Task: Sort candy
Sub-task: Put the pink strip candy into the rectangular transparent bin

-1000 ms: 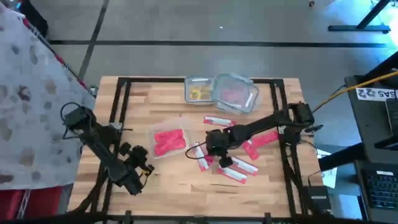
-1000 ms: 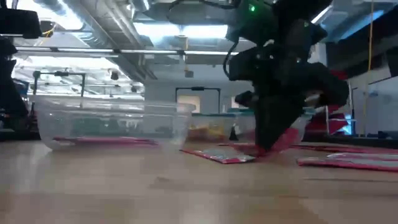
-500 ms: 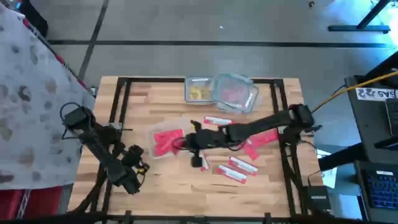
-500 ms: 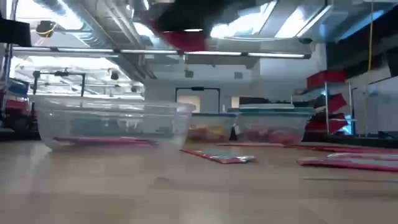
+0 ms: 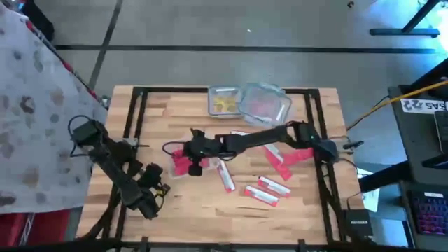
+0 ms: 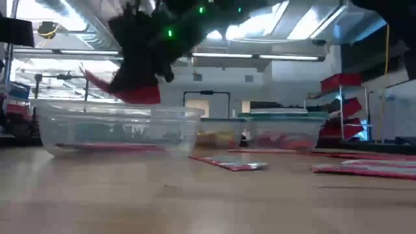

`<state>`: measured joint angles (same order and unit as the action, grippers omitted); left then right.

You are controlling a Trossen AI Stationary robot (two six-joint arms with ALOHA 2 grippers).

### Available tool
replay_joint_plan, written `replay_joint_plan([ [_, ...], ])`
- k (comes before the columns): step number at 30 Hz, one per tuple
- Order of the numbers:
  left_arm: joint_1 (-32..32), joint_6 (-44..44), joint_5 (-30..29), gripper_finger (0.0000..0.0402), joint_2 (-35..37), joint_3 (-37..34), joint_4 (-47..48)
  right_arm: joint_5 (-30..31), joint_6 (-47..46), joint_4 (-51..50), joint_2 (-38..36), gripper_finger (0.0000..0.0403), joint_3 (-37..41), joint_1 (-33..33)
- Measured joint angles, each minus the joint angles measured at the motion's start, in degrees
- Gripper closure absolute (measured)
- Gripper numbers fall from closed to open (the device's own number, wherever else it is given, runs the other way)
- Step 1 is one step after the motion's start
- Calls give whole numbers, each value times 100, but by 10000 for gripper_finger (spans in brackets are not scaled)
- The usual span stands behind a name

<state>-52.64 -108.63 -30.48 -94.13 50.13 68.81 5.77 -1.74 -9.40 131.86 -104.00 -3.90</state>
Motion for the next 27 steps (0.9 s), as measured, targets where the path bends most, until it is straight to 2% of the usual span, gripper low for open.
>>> replay_joint_plan([
  [7, 0, -1, -85, 402, 0, 0, -97, 119, 70, -49, -20, 261, -6, -20],
  [10, 0, -1, -87, 402, 0, 0, -121, 115, 110, -346, -254, 232, 0, -37],
  [14, 0, 56, -100, 402, 0, 0, -251, 93, 377, -1000, -888, 226, -16, -237],
  [18, 0, 60, -118, 402, 0, 0, -256, 83, 826, -1798, -1411, 236, -11, -731],
  [21, 0, 56, -155, 402, 0, 0, -262, 370, 1053, -2395, -1715, 242, -9, -1170],
  [24, 0, 62, -200, 402, 0, 0, -294, 662, 1109, -3143, -1896, 247, -16, -1581],
  [27, 0, 75, -270, 402, 0, 0, -327, 689, 957, -3901, -1911, 249, -7, -1906],
])
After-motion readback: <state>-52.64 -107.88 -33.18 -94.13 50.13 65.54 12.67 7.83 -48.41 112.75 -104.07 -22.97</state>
